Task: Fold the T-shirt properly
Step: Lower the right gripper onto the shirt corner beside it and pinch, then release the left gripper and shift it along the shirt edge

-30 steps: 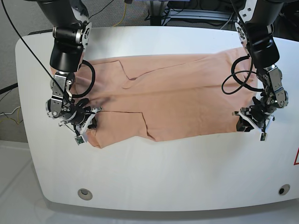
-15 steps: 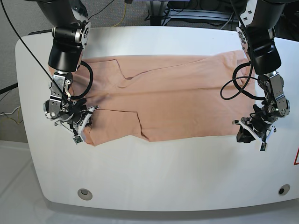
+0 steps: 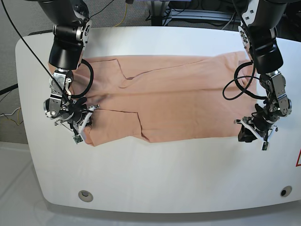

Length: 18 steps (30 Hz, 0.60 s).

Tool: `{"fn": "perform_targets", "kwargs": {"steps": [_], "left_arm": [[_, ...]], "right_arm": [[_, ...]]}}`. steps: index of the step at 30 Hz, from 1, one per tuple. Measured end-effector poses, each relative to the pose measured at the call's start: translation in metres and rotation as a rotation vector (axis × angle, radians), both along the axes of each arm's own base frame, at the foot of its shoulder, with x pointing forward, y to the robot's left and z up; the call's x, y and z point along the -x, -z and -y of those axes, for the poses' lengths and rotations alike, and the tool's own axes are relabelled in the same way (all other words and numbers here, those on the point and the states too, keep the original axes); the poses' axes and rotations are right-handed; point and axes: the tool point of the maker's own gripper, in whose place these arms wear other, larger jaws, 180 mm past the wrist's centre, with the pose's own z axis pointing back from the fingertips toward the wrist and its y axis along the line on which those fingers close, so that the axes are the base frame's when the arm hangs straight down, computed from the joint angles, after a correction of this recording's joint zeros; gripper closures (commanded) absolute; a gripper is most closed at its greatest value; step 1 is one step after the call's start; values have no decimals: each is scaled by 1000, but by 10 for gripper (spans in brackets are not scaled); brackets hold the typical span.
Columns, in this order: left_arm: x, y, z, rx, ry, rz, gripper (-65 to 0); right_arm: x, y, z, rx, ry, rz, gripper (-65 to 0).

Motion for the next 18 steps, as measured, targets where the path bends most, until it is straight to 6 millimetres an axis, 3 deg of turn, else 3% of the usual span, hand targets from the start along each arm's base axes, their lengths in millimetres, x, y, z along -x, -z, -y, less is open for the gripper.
{"fn": "perform_targets", "kwargs": {"steps": [2, 6, 8, 12, 18], "left_arm": [[4, 4, -2, -4, -3, -14, -280], [10, 3, -20, 9, -47, -16, -522], [13, 1, -33, 22, -91, -16, -580], [23, 4, -57, 10, -152, -54, -518], [29, 8, -61, 32, -166, -87, -450]], "right_arm": [[0, 0, 0, 0, 0, 0, 0], [0, 0, 0, 0, 0, -1, 0], [0, 0, 0, 0, 0, -1, 0], [0, 0, 0, 0, 0, -1, 0], [0, 0, 0, -1, 0, -1, 0]]}}
